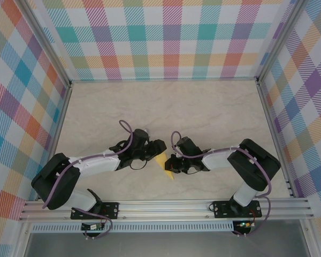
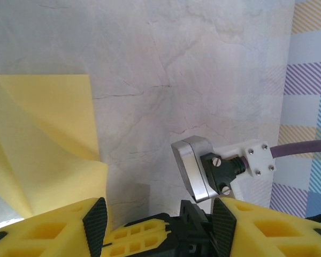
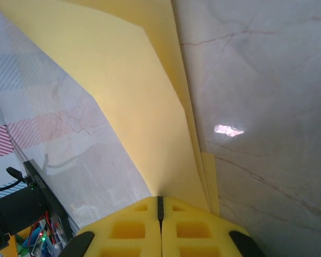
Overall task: Fold a paper plane with a square sheet of paper (pick it up from the middle)
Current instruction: Fold the wing for the fifth time at the center of the table.
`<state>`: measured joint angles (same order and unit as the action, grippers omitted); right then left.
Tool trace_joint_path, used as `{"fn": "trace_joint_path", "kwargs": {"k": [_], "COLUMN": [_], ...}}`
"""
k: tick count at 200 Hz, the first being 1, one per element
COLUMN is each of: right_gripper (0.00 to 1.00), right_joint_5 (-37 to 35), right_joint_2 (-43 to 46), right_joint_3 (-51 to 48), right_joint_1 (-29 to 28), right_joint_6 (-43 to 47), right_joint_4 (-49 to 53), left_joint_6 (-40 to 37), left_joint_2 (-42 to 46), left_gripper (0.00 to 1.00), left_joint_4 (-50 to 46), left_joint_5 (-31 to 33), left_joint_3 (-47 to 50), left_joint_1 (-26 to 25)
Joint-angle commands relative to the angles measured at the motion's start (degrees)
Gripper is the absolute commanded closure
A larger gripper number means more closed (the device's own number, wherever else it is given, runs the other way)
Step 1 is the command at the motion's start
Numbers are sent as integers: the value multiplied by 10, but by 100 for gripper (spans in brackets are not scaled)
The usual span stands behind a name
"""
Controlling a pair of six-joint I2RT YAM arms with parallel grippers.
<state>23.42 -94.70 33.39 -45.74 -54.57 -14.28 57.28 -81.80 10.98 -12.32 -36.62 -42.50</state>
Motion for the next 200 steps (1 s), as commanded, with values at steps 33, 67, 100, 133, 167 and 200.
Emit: {"fn": "trace_joint_path", "kwargs": {"k": [33,67,100,133,167,200], "right_gripper": [94,94,95,94,95,95], "right_joint_5": [-3,-2,1,6,9,10], "right_joint_2": [-23,-25,-26,-28,-29,-30], "right_joint_3": [-2,-6,-9,-7,-7,-6], "right_joint_1": [3,3,3,3,3,3], "right_joint_6": [9,9,9,10,10,11], "right_joint_4": [53,53,54,56,57,58], "left_joint_6": [-34,-51,-51,-55,-63,-73], "left_joint_2": [-57,-82,-93,-109,-113,-113], "left_gripper": [43,44,44,44,44,45], "left_joint_4": [48,40,22,11,-3,-26], "left_joint_5": [-16,14,36,38,37,29], "left_joint_3": [-12,-19,-8,1,5,5], "left_joint_1": [4,7,20,38,56,81]}}
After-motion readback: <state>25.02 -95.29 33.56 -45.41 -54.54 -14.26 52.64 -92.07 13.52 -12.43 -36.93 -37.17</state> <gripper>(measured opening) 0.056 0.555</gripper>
